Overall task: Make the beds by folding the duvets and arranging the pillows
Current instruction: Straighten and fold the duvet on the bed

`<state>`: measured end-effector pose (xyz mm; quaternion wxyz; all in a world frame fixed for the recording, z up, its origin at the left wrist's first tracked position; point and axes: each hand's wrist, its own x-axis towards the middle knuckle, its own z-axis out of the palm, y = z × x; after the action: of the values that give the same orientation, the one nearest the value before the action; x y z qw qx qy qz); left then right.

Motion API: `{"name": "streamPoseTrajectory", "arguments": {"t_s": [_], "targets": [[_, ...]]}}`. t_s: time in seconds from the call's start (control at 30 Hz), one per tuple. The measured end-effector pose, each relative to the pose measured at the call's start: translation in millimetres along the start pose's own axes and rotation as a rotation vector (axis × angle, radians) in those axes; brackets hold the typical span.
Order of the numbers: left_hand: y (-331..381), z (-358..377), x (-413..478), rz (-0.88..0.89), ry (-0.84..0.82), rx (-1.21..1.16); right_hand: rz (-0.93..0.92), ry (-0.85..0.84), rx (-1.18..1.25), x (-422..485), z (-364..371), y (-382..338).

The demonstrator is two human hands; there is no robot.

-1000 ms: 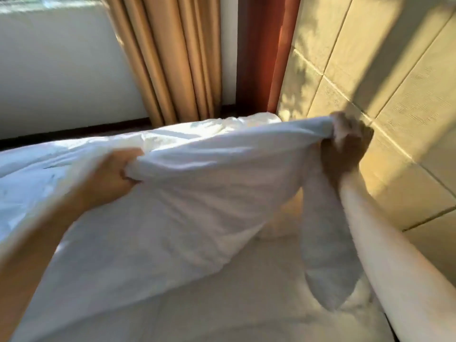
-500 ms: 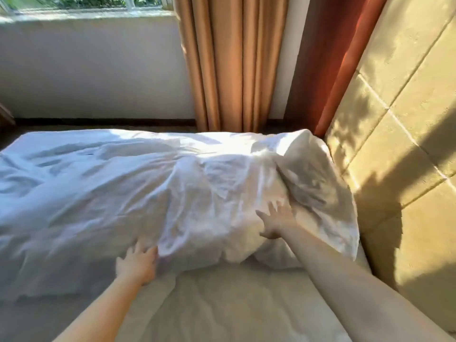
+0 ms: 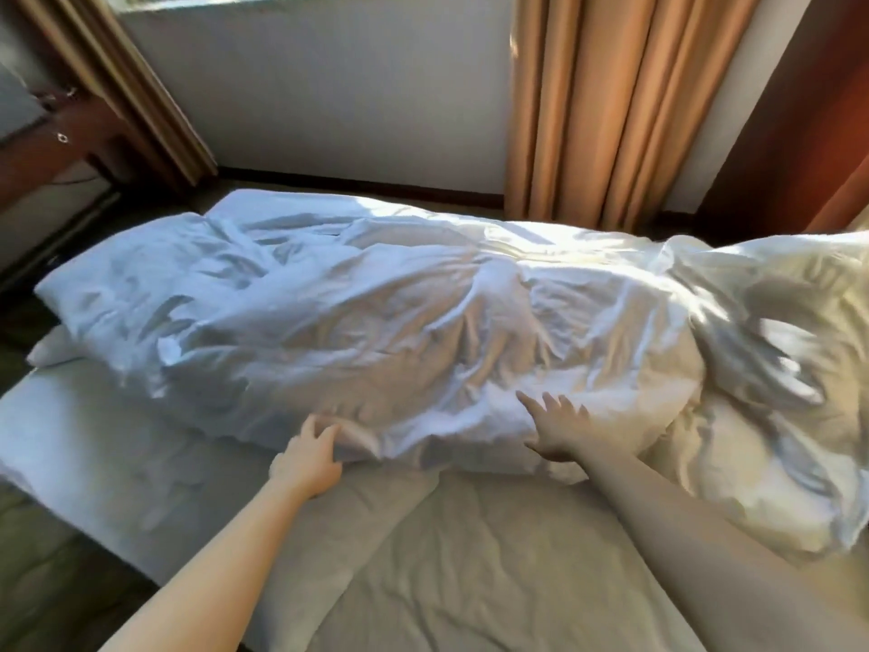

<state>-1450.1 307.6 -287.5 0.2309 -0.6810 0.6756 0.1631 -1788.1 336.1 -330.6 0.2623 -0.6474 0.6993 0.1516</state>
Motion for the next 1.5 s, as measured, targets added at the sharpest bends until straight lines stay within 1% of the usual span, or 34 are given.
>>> {"name": "streamPoseTrajectory", "arguments": {"t_s": [0.13, 0.27, 0.37, 0.47, 0.57, 0.63, 0.73, 0.8, 0.87, 0.97, 1.17, 1.3, 1.37, 1.43, 1.5], "targets": [[-47.4, -4.7, -10.7, -0.024, 0.014, -0.078, -0.165, 0.052, -0.015, 2.8, -10.8, -83.7], [-128.7, 0.1, -21.5, -0.115, 0.031, -0.156, -0.214, 0.031, -0.076, -0.6, -9.6, -155.9], [-202.4, 12.3, -29.3, -0.190, 0.027, -0.229, -0.233, 0.066, -0.077, -5.2, -9.9, -206.2], [-271.7, 30.7, -37.1, -0.221, -0.001, -0.277, -0.215, 0.115, -0.072, -19.6, -7.7, -257.0], [-334.1, 43.3, -42.1, -0.203, -0.035, -0.346, -0.150, 0.131, -0.035, -31.1, -1.4, -305.7], [-374.2, 48.0, -46.8, -0.187, -0.030, -0.404, -0.132, 0.148, -0.023, -36.7, 5.1, -336.5], [-432.0, 53.5, -52.7, -0.183, -0.002, -0.447, -0.099, 0.127, -0.005, -45.4, 18.7, -383.7], [-463.9, 57.8, -54.3, -0.197, -0.018, -0.443, -0.077, 0.080, 0.027, -50.5, 28.9, -412.1], [-484.7, 59.2, -50.1, -0.208, -0.035, -0.446, -0.081, 0.074, 0.027, -51.8, 38.3, -433.5], [-492.5, 52.8, -33.2, -0.184, -0.047, -0.465, -0.081, 0.098, 0.028, -45.8, 44.3, -449.4], [-472.7, 22.8, 19.8, 0.023, -0.062, -0.492, 0.002, 0.210, 0.006, -12.5, 24.1, -455.0], [-483.3, -11.5, 63.6, 0.107, -0.040, -0.473, 0.024, 0.320, 0.033, 36.4, -10.6, -488.5], [-503.1, -33.0, 87.4, 0.094, -0.010, -0.476, -0.004, 0.346, 0.050, 67.4, -33.8, -517.0], [-530.7, -52.0, 112.1, 0.054, 0.003, -0.460, -0.066, 0.294, 0.042, 96.4, -56.2, -548.2], [-560.7, -65.9, 139.6, -0.007, 0.021, -0.474, -0.137, 0.237, -0.023, 124.7, -70.9, -578.2]]}}
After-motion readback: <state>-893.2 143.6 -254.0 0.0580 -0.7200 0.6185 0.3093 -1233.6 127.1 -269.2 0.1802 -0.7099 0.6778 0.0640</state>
